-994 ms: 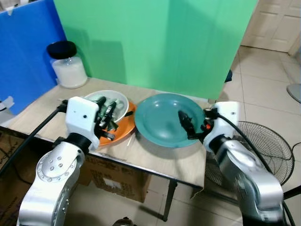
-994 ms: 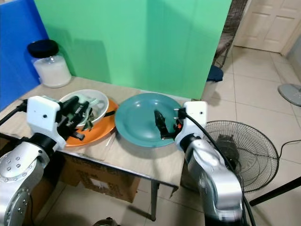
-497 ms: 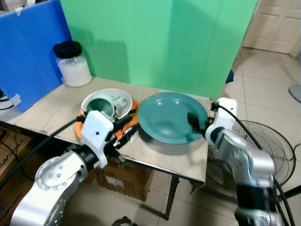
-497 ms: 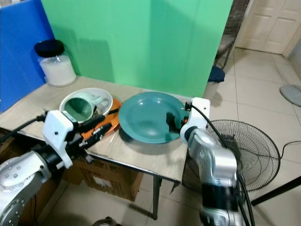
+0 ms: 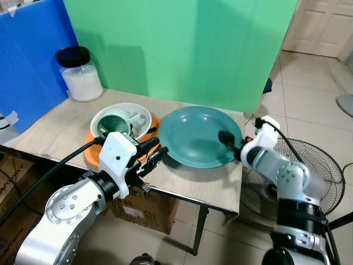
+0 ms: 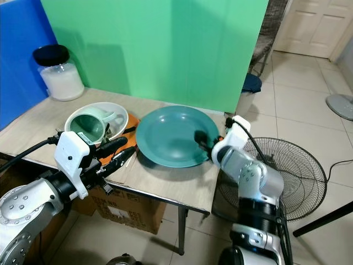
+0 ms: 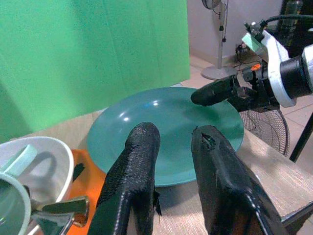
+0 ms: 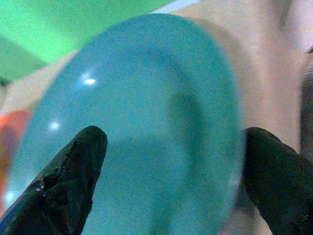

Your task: Setting the table

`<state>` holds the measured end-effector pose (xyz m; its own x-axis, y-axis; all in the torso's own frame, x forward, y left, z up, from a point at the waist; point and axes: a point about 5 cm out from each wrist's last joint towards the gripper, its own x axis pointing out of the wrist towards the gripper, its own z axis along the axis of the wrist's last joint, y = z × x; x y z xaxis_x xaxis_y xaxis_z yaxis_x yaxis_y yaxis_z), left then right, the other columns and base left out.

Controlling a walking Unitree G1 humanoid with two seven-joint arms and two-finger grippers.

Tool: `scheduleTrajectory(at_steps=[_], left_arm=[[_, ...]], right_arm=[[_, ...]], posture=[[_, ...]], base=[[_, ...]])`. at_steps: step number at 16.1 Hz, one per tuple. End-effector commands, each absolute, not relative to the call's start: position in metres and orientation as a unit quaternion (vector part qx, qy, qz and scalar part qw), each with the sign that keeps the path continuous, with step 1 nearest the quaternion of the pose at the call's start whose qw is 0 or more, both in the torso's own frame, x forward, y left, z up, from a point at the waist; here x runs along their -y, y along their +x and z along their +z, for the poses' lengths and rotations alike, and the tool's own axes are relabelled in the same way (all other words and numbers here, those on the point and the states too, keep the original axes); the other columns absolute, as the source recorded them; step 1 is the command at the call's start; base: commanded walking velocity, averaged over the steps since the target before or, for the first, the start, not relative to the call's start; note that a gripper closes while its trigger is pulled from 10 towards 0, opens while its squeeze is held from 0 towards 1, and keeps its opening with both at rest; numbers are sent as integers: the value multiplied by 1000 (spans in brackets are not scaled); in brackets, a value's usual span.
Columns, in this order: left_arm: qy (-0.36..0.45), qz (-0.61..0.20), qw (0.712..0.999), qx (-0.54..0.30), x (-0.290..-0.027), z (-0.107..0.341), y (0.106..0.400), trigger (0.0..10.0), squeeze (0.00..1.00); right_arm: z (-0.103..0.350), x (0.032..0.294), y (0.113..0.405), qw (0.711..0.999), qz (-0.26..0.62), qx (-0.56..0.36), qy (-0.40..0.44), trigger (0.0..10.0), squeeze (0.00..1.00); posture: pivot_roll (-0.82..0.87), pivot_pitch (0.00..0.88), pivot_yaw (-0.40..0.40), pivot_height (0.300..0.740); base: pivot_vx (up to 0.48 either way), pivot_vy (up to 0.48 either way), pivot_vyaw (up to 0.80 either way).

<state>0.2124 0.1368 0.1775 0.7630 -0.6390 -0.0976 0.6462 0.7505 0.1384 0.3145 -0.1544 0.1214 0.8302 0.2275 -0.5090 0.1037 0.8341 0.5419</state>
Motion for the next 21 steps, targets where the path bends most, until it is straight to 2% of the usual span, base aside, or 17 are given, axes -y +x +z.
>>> scheduleTrajectory(at_steps=[1,5,6,7,8,10,16,21], left_arm=[[82,-347,934,-22,-138,178,213,10000,0],[83,-346,934,-22,-138,178,214,10000,0],[83,-346,934,-22,-138,178,215,10000,0],[83,-345,934,-22,-138,178,215,10000,0],[84,-344,935,-22,-138,177,216,10000,0],[85,-344,935,-23,-138,176,216,10000,0],[88,-344,935,-25,-137,171,216,10000,0],[88,-344,934,-26,-138,169,216,10000,0]], right_arm=[[124,154,315,899,47,-288,327,10000,0],[131,149,316,887,84,-286,353,10000,0],[130,146,315,882,92,-290,360,6549,0],[127,143,314,875,94,-300,369,4745,0],[118,142,312,868,85,-318,371,3490,0],[109,141,311,856,77,-333,389,0,0],[99,142,314,836,61,-338,428,0,0],[98,138,315,830,63,-339,438,0,0]], posture=[[178,0,10,740],[177,0,13,740],[177,0,13,740],[177,0,13,740],[177,0,13,740],[178,0,13,740],[177,0,15,740],[178,0,14,740]], base=[[0,0,0],[0,0,0],[0,0,0],[0,0,0],[0,0,0],[0,0,0],[0,0,0],[0,0,0]])
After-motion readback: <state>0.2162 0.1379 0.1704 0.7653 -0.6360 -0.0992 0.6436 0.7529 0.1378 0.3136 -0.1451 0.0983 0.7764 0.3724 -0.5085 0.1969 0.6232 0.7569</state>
